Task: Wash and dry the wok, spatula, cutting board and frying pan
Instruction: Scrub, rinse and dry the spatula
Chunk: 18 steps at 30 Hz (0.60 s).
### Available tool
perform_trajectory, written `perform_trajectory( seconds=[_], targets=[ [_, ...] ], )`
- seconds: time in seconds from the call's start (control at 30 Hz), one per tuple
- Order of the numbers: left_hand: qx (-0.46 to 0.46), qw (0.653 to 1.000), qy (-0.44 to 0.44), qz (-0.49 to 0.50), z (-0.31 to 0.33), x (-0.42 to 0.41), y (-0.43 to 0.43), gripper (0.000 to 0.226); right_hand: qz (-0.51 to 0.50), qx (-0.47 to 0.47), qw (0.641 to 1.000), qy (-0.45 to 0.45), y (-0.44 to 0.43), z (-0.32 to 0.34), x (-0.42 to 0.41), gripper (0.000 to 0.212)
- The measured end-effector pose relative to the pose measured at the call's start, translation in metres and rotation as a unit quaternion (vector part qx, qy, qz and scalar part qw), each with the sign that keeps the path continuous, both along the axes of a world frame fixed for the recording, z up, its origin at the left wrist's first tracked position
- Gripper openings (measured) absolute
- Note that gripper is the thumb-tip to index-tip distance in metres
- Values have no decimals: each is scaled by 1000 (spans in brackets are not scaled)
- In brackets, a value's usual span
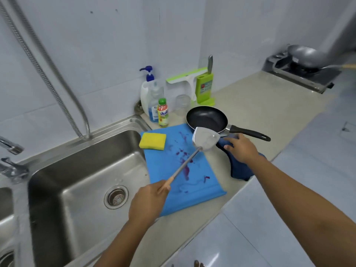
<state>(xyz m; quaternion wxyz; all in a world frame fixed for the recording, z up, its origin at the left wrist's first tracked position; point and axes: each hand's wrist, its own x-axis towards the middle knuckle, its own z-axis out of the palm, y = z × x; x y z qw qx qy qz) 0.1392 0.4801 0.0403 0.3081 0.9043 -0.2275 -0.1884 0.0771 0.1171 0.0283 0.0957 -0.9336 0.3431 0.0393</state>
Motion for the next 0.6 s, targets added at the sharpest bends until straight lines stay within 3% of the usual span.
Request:
perform_trajectory(
  seconds=[0.07,0.13,0.27,0.37,0.47,0.6],
  targets=[
    [5,1000,14,13,-4,-4,-14,24,19,12,996,90,-7,-18,-1,52],
    [5,999,18,30,-6,-6,-24,24,31,44,992,117,-7,-39,-6,57],
    [-10,999,10,45,-4,-6,-46,28,2,52,999,1,1,-57,-14,60],
    [-28,999,13,36,2,-5,-67,26,-52,118,983,-134,11,-52,-16,49],
    [-35,999,23,14,8,-5,-87,21,-128,256,926,-245,19,-35,-19,38],
    [-40,998,34,-20,11,-2,-111,19,-270,412,785,-375,27,2,-32,29]
  ],
)
